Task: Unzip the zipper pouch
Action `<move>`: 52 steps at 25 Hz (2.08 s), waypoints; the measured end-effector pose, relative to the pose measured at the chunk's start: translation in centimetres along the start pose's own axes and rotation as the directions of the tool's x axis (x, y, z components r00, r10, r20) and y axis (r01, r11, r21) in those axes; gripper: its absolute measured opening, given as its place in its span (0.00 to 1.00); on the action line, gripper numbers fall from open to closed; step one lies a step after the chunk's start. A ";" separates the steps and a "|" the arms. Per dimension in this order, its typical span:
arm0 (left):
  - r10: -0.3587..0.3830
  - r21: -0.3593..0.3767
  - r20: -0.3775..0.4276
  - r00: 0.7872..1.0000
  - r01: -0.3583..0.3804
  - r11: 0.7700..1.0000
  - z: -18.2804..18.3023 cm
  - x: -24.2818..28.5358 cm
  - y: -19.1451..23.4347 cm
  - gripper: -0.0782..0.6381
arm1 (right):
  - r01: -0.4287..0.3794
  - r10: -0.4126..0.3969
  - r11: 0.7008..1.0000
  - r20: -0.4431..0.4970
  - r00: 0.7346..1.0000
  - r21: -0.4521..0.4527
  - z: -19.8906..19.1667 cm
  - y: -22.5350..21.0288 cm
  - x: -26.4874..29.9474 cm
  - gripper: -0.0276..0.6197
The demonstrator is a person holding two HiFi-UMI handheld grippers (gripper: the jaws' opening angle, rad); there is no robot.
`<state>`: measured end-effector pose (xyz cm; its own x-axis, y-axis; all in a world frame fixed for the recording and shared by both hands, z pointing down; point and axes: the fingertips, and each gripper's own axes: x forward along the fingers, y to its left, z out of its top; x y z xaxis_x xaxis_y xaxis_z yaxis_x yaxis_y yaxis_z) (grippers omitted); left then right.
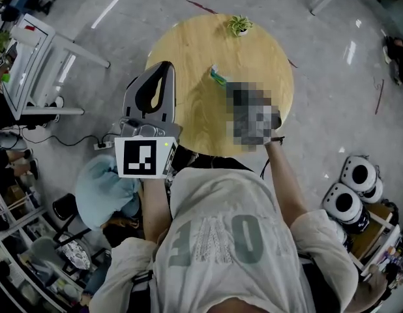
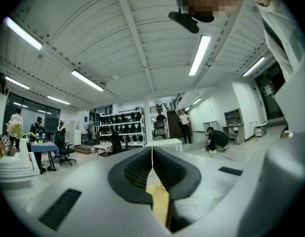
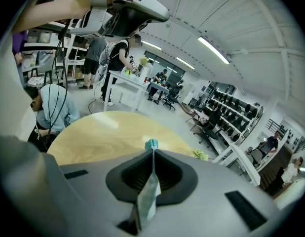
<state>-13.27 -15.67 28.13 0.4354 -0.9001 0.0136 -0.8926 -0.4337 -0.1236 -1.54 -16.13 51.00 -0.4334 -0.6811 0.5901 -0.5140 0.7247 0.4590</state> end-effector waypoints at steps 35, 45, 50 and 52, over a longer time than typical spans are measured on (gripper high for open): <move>-0.003 -0.062 -0.047 0.999 0.000 0.998 -3.3 -0.9 1.3 0.15 | -0.315 0.331 0.941 -0.134 0.934 0.124 -3.4 13.3 3.4 0.27; -0.035 -0.047 0.002 0.999 0.035 0.998 -2.1 0.3 1.3 0.15 | -0.231 0.228 0.973 -0.123 0.966 -0.006 -0.1 7.9 2.4 0.27; -0.041 -0.030 0.036 0.999 0.042 0.999 -0.5 1.0 1.2 0.15 | -0.071 0.070 0.997 -0.026 0.997 -0.040 4.4 0.3 0.2 0.27; -0.042 -0.018 0.053 0.998 0.043 0.999 0.4 1.4 1.0 0.15 | 0.010 -0.010 0.999 0.028 1.000 -0.036 6.3 -3.0 -1.4 0.27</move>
<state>-13.53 -17.41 27.65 0.4782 -0.8776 -0.0339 -0.8750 -0.4727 -0.1047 -4.04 -18.02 44.55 -0.4488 -0.6906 0.5672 -0.4916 0.7208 0.4887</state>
